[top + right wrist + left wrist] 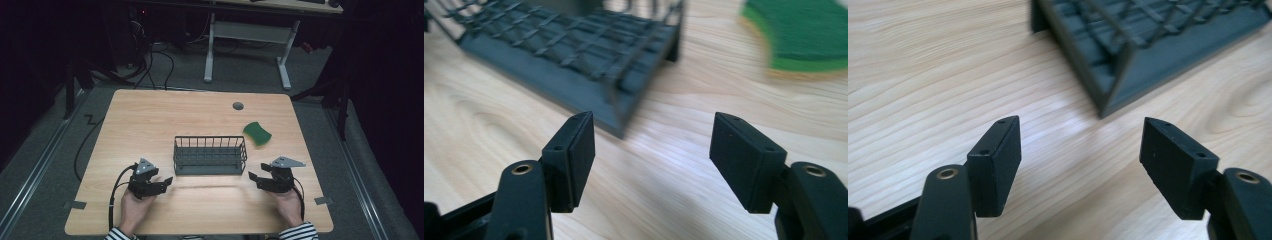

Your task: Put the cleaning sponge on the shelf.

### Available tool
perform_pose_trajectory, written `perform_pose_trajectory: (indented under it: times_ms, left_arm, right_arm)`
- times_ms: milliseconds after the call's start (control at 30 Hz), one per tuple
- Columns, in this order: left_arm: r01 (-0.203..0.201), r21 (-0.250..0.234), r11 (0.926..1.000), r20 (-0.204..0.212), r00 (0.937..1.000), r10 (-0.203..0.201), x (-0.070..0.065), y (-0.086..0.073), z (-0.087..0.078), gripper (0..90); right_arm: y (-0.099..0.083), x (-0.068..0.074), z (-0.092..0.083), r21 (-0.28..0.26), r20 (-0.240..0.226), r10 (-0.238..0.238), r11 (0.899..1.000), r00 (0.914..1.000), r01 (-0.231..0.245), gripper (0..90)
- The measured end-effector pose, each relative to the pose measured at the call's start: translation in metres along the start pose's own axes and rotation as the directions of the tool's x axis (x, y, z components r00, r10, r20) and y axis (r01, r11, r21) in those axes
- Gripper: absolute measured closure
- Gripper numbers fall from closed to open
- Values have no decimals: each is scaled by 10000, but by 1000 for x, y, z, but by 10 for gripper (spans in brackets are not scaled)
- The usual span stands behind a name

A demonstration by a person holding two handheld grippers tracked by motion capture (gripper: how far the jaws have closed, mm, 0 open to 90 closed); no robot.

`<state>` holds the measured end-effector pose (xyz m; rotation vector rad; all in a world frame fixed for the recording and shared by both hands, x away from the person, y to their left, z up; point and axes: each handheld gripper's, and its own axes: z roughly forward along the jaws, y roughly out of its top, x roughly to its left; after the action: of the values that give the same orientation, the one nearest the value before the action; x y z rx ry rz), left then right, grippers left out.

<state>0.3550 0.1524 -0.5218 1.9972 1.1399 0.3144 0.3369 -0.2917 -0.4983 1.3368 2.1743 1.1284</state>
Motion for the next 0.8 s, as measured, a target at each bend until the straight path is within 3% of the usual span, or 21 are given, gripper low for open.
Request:
perform_pose_trajectory:
  times_ms: [100,233,400,500,633,733,800]
  left_arm:
    - [163,-27,9999,-546,9984,-164,10,-1,-3,335]
    - [364,109,9993,-1336,9904,-346,24,-1,-2,335]
    - [302,150,9994,-1986,9797,-266,34,1,0,335]
    - [385,80,9992,-2174,9754,-359,38,1,0,334]
    - [298,356,9989,-2431,9698,-203,41,-2,3,328]
    - [242,262,9994,-2447,9695,-171,41,-2,5,314]
    - [121,-71,9999,-2398,9707,-134,40,-5,7,297]
  right_arm:
    - [-1,-12,-4,-150,382,227,9996,9990,-221,335]
    - [2,-28,-4,-104,789,674,9977,9946,-668,317]
    - [15,-42,-3,-219,1202,736,9972,9900,-715,305]
    - [25,-48,-2,-388,1254,778,9965,9891,-734,298]
    - [38,-55,2,-421,1332,591,9977,9893,-539,298]
    - [47,-59,8,-429,1437,576,9977,9879,-520,298]
    - [53,-63,13,-405,1494,555,9979,9872,-499,291]
